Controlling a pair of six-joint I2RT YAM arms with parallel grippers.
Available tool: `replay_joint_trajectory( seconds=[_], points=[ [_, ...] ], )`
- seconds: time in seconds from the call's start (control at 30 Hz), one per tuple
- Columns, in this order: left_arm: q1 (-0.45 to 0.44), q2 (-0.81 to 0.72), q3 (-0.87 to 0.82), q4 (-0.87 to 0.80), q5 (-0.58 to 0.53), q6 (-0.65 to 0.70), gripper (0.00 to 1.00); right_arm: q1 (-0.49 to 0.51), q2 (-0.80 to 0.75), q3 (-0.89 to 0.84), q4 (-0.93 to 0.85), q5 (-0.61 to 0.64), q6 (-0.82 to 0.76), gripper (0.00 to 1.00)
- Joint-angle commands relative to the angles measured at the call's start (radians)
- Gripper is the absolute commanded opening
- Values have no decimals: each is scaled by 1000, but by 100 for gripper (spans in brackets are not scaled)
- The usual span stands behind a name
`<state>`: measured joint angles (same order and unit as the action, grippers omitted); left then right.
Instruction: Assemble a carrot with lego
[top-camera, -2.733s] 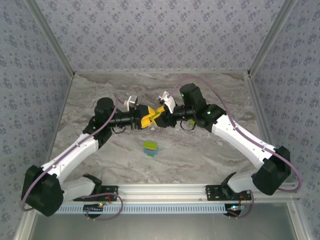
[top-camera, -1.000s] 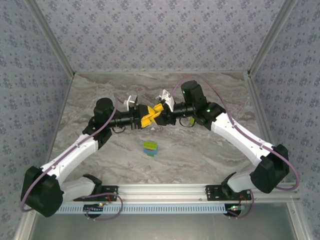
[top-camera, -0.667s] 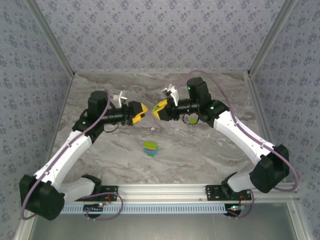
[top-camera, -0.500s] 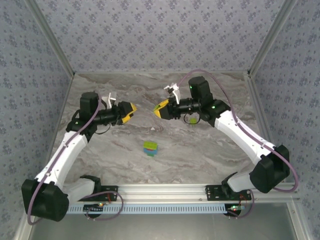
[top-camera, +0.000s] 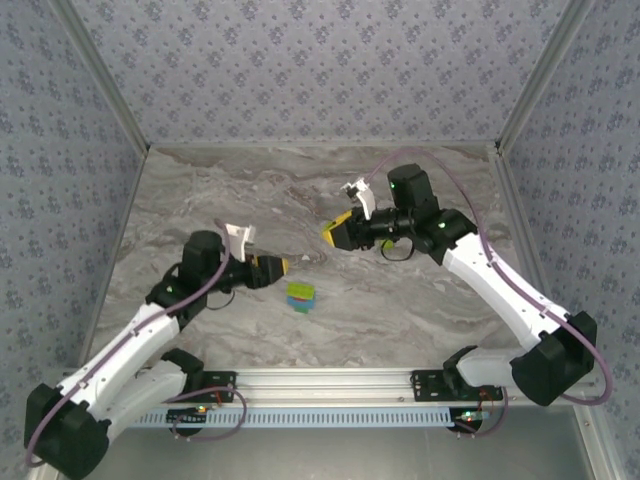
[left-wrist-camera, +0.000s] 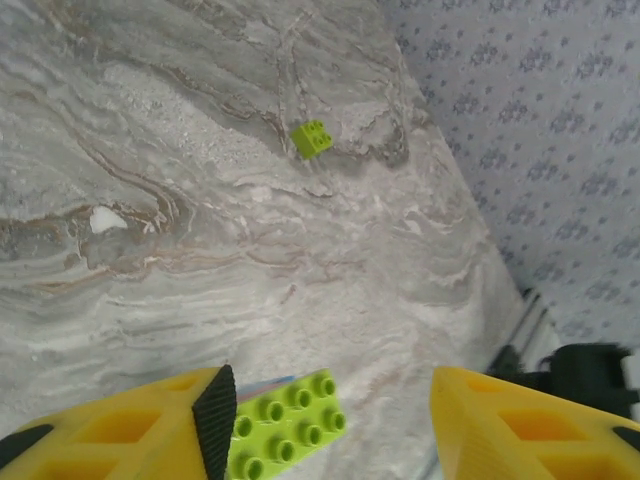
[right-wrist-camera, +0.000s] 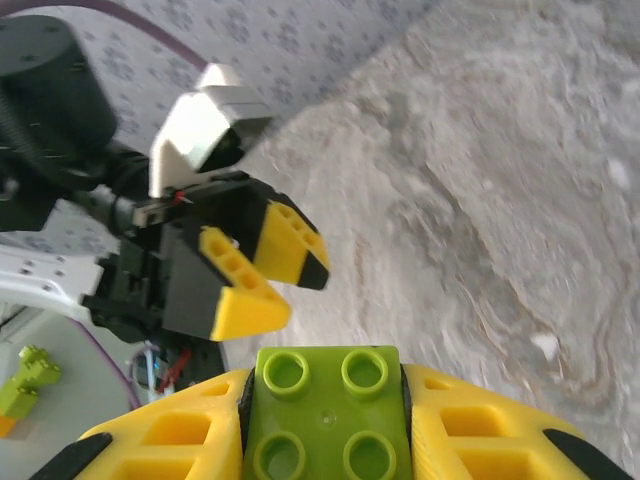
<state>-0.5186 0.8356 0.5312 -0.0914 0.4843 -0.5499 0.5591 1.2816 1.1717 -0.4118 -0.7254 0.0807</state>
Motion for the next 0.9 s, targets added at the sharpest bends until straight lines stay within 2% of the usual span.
replay_joint_trajectory(
  seconds=[0.0,0.03,0.1,0.2,0.33,0.4,0.47,0.5,0.57,0.67,0.7,0.77,0.87],
  points=[
    [-25,-28,-94,186,-134,113,62,6,-5,-49,-47,62,-37,22],
    [-26,-37,-110,190,-163,130,71,7,-4,-54,-51,70,-41,22],
    [-26,-51,-141,206,-196,173,74,7,-4,-62,-56,77,-50,22],
    [-25,-101,-198,268,-186,248,79,7,-4,-68,-61,82,-67,22],
    [-26,-175,-255,380,-144,285,84,5,7,-67,-76,84,-91,22],
    [-26,-195,-314,494,-96,286,88,5,17,-69,-81,84,-101,22],
    [-38,-196,-381,612,-74,273,97,1,28,-68,-81,79,-109,22],
    [-56,-192,-398,633,-72,280,97,2,34,-68,-78,78,-111,22],
    [-99,-180,-376,566,-86,311,97,0,44,-67,-74,73,-114,22],
    [-154,-151,-291,353,-147,360,97,-1,55,-73,-60,65,-113,22],
    [-155,-146,-263,299,-118,380,97,0,57,-76,-50,62,-113,22],
    [-157,-164,-266,287,-76,385,97,1,62,-88,-36,56,-113,22],
    [-193,-229,-291,273,-131,405,97,0,71,-101,-20,52,-111,22]
  ],
)
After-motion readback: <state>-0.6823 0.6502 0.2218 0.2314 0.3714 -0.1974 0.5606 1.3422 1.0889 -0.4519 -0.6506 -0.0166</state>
